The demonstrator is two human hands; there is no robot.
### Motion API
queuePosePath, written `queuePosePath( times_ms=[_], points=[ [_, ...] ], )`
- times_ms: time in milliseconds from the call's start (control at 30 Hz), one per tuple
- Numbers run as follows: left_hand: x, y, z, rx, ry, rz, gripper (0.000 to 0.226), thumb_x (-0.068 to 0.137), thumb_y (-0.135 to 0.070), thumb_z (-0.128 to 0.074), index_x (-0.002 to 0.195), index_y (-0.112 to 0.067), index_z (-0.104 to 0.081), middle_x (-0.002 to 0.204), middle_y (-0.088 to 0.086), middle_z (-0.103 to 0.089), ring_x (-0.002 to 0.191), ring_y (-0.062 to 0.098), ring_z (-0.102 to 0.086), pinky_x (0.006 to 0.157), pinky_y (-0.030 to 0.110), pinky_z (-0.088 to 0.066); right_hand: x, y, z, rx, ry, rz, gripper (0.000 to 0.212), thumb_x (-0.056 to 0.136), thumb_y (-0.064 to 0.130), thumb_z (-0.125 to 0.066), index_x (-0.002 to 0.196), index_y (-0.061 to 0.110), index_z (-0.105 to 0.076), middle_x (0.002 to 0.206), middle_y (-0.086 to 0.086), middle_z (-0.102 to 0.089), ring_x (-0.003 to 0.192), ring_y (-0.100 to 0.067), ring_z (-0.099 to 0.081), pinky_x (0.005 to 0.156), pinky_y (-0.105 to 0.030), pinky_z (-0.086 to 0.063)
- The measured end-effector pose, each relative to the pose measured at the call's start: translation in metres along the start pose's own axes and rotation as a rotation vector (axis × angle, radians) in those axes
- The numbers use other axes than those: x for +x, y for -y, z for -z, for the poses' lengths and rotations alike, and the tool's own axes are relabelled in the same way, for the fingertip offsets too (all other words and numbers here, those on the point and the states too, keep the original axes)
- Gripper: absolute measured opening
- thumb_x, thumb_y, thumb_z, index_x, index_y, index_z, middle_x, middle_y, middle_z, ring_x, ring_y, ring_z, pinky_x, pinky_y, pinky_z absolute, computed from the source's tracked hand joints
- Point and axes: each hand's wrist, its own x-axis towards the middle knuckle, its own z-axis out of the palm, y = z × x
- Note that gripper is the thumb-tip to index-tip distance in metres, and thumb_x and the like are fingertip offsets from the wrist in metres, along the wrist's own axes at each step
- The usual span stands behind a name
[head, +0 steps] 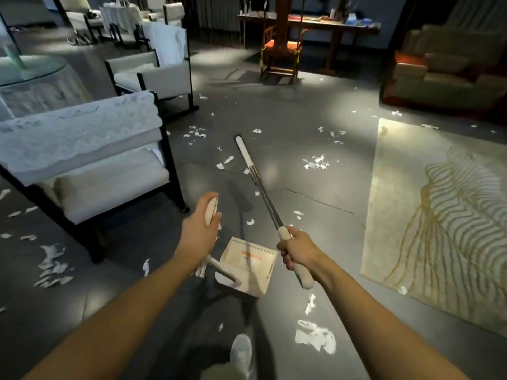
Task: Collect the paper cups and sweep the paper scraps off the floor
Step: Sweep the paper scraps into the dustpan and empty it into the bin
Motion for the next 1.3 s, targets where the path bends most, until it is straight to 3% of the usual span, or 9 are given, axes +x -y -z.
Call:
queuePosePath(
  times_ms=[67,200,400,600,700,800,933,1300],
  points=[
    [0.056,-0.004,-0.021,0.003,0.039,-0.018,0.034,0.097,-0.02,-0.05,0.124,-0.039,-0.043,0.073,0.005,-0.059,0.05,0.01,-0.054,0.041,0.01,-0.039,0.045,0.03,0.019,0.037,-0.017,-0.021,0.036,0.092,-0.001,-0.042,0.123,0.016,-0.047,0.058,-0.005,-0.047,0.038,-0.008,-0.04,0.037,-0.017,-0.038],
    [0.173,-0.023,-0.059,0.011,0.098,-0.059,0.034,0.097,-0.022,-0.049,0.124,-0.042,-0.042,0.078,0.002,-0.06,0.056,0.013,-0.057,0.045,0.007,-0.04,0.127,0.096,0.063,0.223,-0.018,-0.032,0.03,0.091,-0.007,-0.04,0.116,0.009,-0.045,0.047,-0.001,-0.042,0.032,-0.006,-0.036,0.033,-0.012,-0.033],
    [0.34,-0.056,-0.129,0.053,0.132,-0.074,0.032,0.097,-0.025,-0.048,0.12,-0.047,-0.042,0.073,-0.001,-0.057,0.053,0.01,-0.054,0.04,0.006,-0.036,0.245,0.175,0.138,0.307,-0.047,-0.032,0.03,0.093,-0.007,-0.041,0.116,0.012,-0.044,0.043,0.001,-0.039,0.029,-0.005,-0.034,0.03,-0.011,-0.032],
    [0.524,-0.079,-0.221,0.138,0.158,-0.082,0.033,0.099,-0.026,-0.044,0.125,-0.045,-0.038,0.093,0.003,-0.058,0.062,0.012,-0.057,0.046,0.014,-0.038,0.411,0.268,0.232,0.231,-0.035,-0.008,0.033,0.094,-0.001,-0.048,0.122,0.017,-0.045,0.051,-0.002,-0.047,0.035,-0.006,-0.042,0.034,-0.016,-0.039],
    [0.619,-0.105,-0.257,0.149,0.131,-0.028,0.033,0.099,-0.028,-0.044,0.125,-0.047,-0.037,0.089,0.006,-0.06,0.064,0.017,-0.061,0.048,0.021,-0.043,0.489,0.322,0.274,0.2,-0.02,0.013,0.026,0.092,-0.003,-0.047,0.114,0.011,-0.048,0.054,-0.003,-0.045,0.036,-0.007,-0.04,0.035,-0.016,-0.037],
    [0.7,-0.129,-0.281,0.157,0.073,-0.038,0.033,0.097,-0.031,-0.044,0.125,-0.047,-0.037,0.084,0.007,-0.06,0.06,0.014,-0.058,0.044,0.015,-0.037,0.557,0.377,0.309,0.167,-0.03,0.039,0.02,0.091,-0.004,-0.046,0.104,0.009,-0.051,0.057,-0.004,-0.045,0.038,-0.007,-0.04,0.035,-0.016,-0.035],
    [0.801,-0.141,-0.315,0.139,0.028,-0.013,0.031,0.096,-0.031,-0.044,0.12,-0.05,-0.038,0.074,0.001,-0.058,0.055,0.015,-0.058,0.044,0.019,-0.039,0.65,0.437,0.349,0.112,0.0,0.04,0.021,0.092,0.0,-0.046,0.11,0.009,-0.052,0.064,-0.006,-0.047,0.043,-0.007,-0.042,0.037,-0.018,-0.038],
    [1.152,-0.139,-0.44,0.088,0.035,0.053,0.032,0.096,-0.03,-0.047,0.117,-0.053,-0.037,0.072,0.005,-0.058,0.052,0.019,-0.06,0.043,0.027,-0.048,0.98,0.6,0.442,0.077,0.043,0.015,0.024,0.091,-0.002,-0.048,0.109,0.013,-0.055,0.044,0.001,-0.046,0.034,-0.006,-0.04,0.035,-0.014,-0.035]
  ],
)
